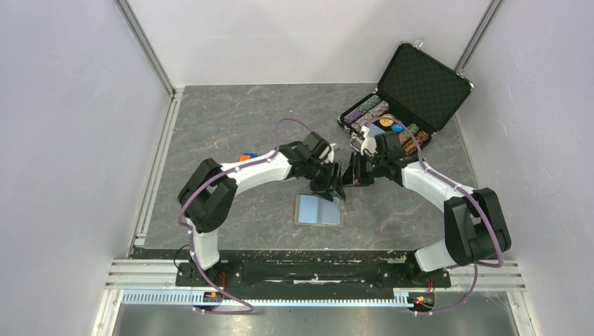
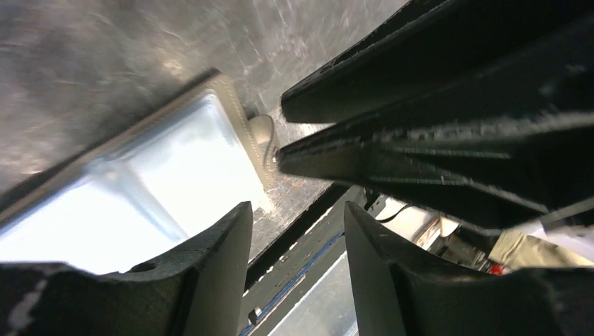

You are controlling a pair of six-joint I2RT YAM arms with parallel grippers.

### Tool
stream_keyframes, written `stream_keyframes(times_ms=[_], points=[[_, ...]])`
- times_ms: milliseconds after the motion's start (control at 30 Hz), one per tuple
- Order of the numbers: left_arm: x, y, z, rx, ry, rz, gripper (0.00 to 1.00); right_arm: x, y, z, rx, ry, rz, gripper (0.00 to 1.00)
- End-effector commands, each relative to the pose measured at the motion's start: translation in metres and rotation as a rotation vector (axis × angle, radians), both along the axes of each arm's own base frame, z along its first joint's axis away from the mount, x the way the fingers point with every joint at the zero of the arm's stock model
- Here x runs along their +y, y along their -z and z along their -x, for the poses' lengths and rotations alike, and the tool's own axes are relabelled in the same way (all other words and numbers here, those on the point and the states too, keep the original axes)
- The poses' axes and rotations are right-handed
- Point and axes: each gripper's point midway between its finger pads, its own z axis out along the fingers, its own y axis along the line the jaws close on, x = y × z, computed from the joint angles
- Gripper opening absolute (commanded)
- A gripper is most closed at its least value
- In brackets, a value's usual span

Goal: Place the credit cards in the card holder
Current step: Insert the credit card into the card holder, then pick up the credit card from the storage box.

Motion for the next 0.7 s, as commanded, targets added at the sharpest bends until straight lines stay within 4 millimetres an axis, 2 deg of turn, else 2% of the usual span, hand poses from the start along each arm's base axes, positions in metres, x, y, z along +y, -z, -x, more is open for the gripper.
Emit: stream_keyframes(times_ms=[0, 200, 267, 400, 533, 667], points=[[0.013, -0.047, -0.041, -0.073, -0.13, 0.166, 0.58, 0.011, -0.021, -0.027, -0.069, -0.027, -0.021, 0.29], [0.077, -0.046, -0.087, -0.064, -0.331, 0.176, 0.58, 0.04, -0.033, -0.053, -0.083, -0.082, -0.032, 0.37], [0.102, -0.041, -0.101, -0.057, -0.395, 0.155, 0.58, 0.052, -0.039, -0.066, -0.096, -0.103, -0.034, 0.4], [0.149, -0.026, -0.12, -0.032, -0.494, 0.041, 0.58, 0.077, -0.038, -0.086, -0.092, -0.14, -0.037, 0.45], [0.181, -0.021, -0.137, -0.08, -0.515, -0.139, 0.58, 0.104, -0.038, -0.107, -0.102, -0.172, -0.042, 0.51], [0.203, -0.01, -0.149, -0.102, -0.492, -0.32, 0.58, 0.122, -0.019, -0.119, -0.07, -0.192, -0.032, 0.54]])
